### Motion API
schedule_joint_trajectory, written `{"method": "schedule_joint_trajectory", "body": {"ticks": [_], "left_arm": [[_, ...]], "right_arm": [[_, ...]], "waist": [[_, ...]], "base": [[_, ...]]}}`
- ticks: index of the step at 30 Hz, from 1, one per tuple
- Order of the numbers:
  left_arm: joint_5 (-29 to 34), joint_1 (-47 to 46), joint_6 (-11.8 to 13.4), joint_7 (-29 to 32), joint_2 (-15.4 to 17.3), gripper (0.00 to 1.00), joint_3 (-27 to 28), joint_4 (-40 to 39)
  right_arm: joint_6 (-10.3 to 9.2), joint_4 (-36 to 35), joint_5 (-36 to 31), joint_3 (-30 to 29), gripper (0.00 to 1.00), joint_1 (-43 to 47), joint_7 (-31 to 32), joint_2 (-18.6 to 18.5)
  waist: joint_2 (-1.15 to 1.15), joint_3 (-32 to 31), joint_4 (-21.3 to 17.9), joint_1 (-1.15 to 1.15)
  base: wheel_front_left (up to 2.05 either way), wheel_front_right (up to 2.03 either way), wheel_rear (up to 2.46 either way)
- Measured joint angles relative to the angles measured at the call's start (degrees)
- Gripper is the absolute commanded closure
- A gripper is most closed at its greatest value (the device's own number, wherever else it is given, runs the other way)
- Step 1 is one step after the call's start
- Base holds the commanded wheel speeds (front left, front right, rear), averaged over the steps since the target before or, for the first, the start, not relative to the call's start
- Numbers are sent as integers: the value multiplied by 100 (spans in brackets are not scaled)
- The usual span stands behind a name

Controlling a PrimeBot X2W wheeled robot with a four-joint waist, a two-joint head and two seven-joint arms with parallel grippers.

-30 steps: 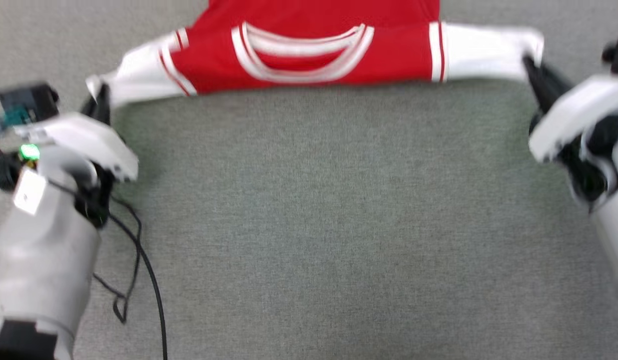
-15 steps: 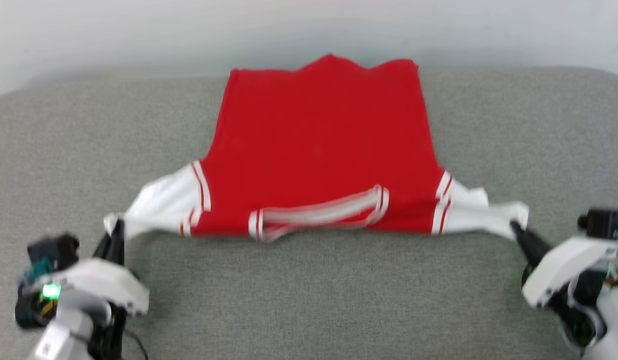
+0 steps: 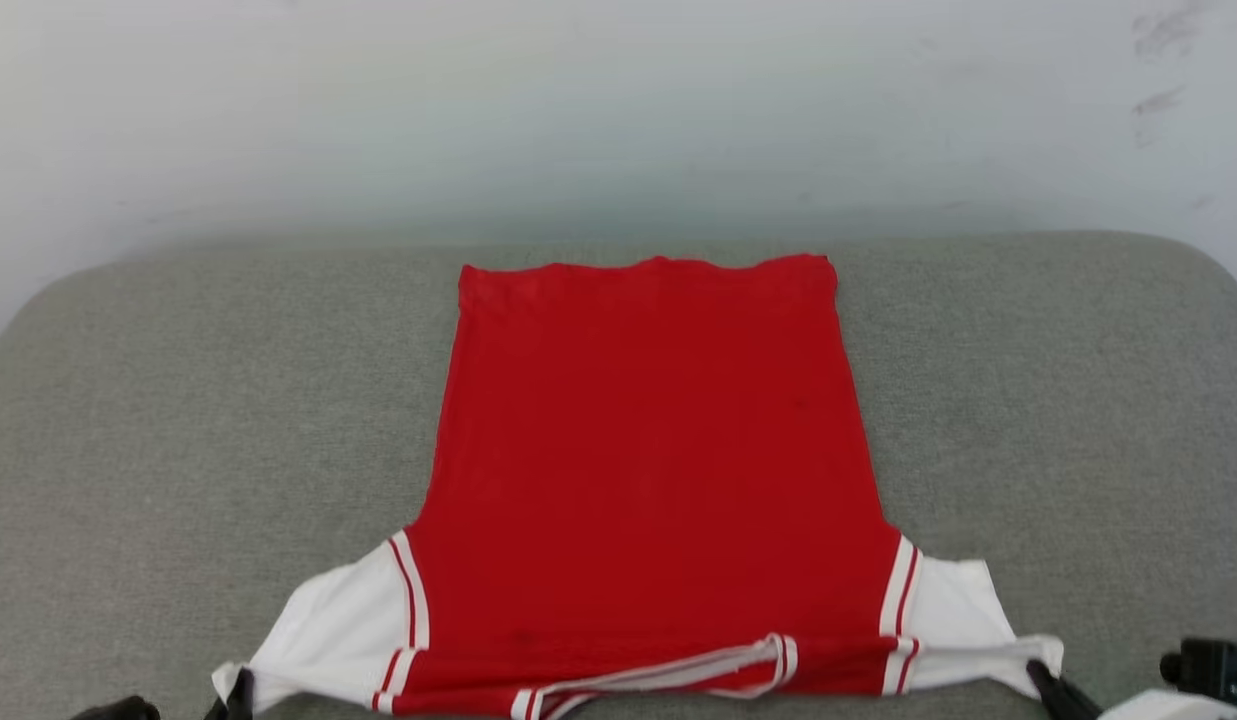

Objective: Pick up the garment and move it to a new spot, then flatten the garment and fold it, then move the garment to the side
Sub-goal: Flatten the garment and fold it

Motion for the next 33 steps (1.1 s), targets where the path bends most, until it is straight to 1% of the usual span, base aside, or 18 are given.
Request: {"method": "schedule_joint_trajectory", "body": {"ticks": [7, 8, 9, 10, 11, 12, 14, 17, 21, 25, 29, 33], "left_arm": [[21, 344, 110, 93, 15, 100, -129, -342], [37, 344, 127, 102, 5, 100, -167, -380], [65, 346, 144, 121, -8, 100, -198, -411], [87, 344, 147, 131, -29, 100, -240, -458], [135, 339, 151, 144, -33, 100, -293, -503], [182, 326, 148, 171, -32, 100, -357, -535], [245, 278, 145, 171, -37, 100, -422, -590], [386, 206, 152, 236, 44, 100, -523, -697], [554, -13, 163, 196, 53, 100, -621, -843], [740, -316, 194, 136, 32, 100, -724, -1061], [902, -641, 185, 25, -76, 100, -826, -1245], [1043, -904, 145, -38, -205, 100, -967, -1351]], "right_arm": [[-1, -380, -336, -397, 100, 555, 101, 278], [-1, -436, -381, -444, 85, 602, 127, 326], [-2, -510, -427, -454, 60, 633, 162, 356], [-2, -605, -443, -442, 20, 647, 223, 377], [-2, -691, -443, -446, 8, 654, 269, 391], [-2, -768, -444, -445, 0, 656, 357, 390], [-5, -921, -444, -483, 0, 651, 414, 377], [-5, -1046, -516, -581, 0, 507, 491, 311], [-5, -982, -697, -795, 0, -140, 561, 136], [-7, -546, -772, -924, 0, -1001, 844, -80], [-5, -2, -775, -933, 0, -2030, 1204, -282], [-7, 661, -805, -923, 0, -2880, 1875, -502]], "waist": [[0, -160, 122, 1], [0, -165, 136, 1], [0, -169, 151, 1], [0, -170, 169, 1], [0, -170, 191, 1], [0, -165, 214, 1], [0, -151, 266, 1], [0, -117, 354, 1], [0, 38, 456, 2], [0, 262, 607, 2], [0, 545, 809, 3], [0, 820, 1068, 2]], "base": [[0, 0, 0], [0, 0, 0], [0, 0, 0], [0, 0, 0], [0, 0, 0], [0, 0, 0], [0, 0, 0], [0, 0, 0], [0, 0, 0], [0, 0, 0], [0, 0, 0], [0, 0, 0]]}}
